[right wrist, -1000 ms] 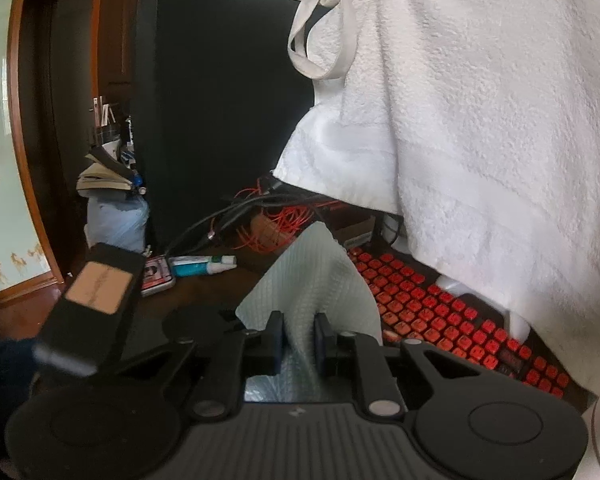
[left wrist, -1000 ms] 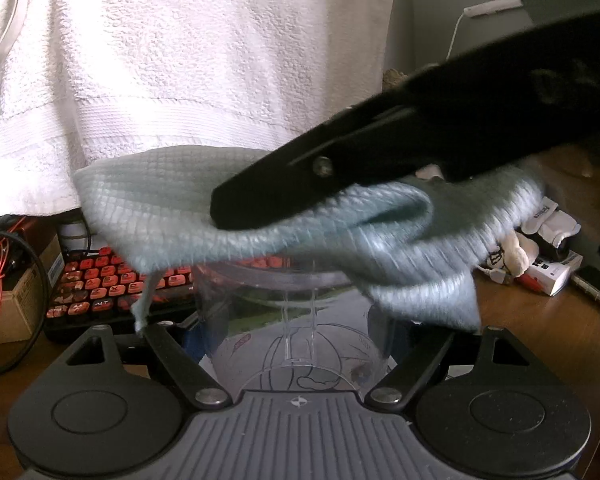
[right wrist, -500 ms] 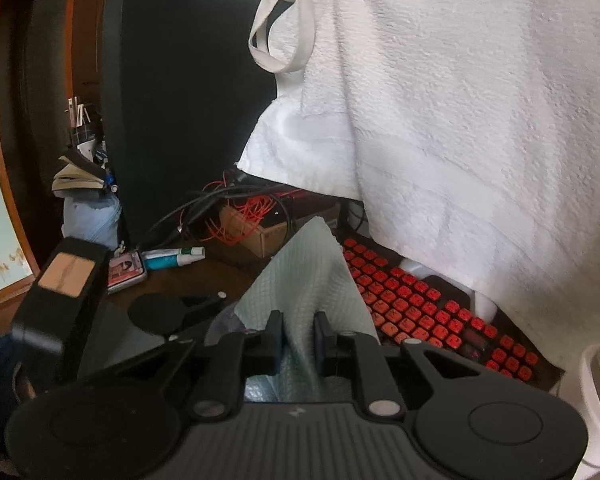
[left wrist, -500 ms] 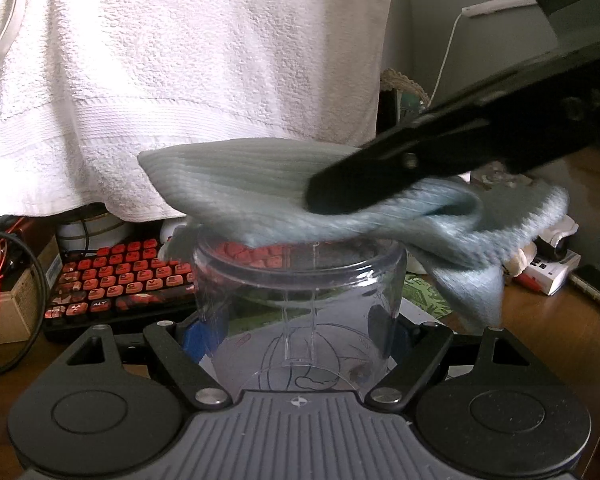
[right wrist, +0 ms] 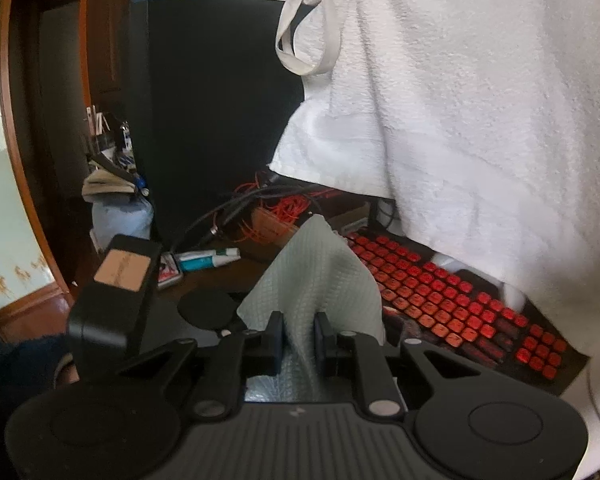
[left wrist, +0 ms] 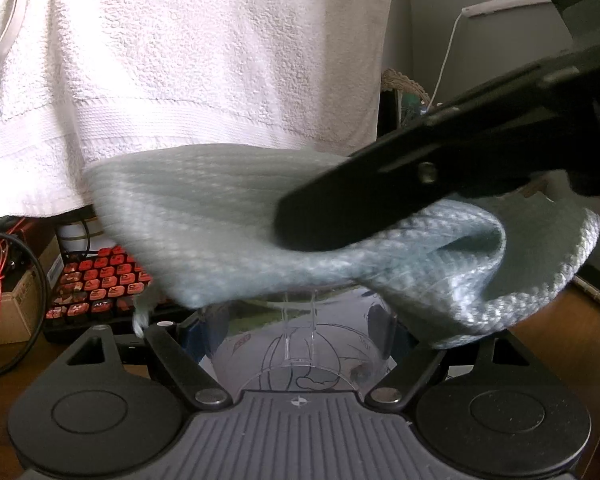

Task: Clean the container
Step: 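Wipe the cloth around the jug's base edge with the right gripper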

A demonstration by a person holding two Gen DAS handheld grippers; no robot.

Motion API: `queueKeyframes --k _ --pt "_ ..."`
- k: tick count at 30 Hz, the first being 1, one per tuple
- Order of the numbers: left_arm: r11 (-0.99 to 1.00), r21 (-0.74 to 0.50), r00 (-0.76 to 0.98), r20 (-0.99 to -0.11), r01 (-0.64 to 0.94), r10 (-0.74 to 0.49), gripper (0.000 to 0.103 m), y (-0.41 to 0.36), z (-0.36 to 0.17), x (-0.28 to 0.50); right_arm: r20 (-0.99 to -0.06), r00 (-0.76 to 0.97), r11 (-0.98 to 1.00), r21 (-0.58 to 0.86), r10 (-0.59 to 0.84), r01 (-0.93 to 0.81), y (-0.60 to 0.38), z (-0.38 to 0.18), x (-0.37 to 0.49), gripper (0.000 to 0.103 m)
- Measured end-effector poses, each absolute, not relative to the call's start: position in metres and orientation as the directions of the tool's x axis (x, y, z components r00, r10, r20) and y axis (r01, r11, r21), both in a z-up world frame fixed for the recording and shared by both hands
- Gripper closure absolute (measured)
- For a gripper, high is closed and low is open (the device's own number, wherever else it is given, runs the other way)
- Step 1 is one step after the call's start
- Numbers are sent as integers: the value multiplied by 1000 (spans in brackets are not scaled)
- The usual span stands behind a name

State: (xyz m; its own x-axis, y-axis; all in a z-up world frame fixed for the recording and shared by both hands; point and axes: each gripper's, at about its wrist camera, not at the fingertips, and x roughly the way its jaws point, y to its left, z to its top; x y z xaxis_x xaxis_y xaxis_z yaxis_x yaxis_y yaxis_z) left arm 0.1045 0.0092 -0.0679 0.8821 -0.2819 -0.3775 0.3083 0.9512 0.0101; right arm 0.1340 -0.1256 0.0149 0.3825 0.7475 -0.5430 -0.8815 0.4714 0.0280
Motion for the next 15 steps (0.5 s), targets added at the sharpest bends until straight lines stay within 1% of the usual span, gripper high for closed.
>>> queueKeyframes --k 10,15 --pt "952 10 882 -378 307 -280 20 8 -68 105 -559 328 437 69 761 -897 -115 18 154 88" --pt "952 10 882 -378 307 -280 20 8 -68 106 -576 333 426 28 746 -904 -107 20 155 88"
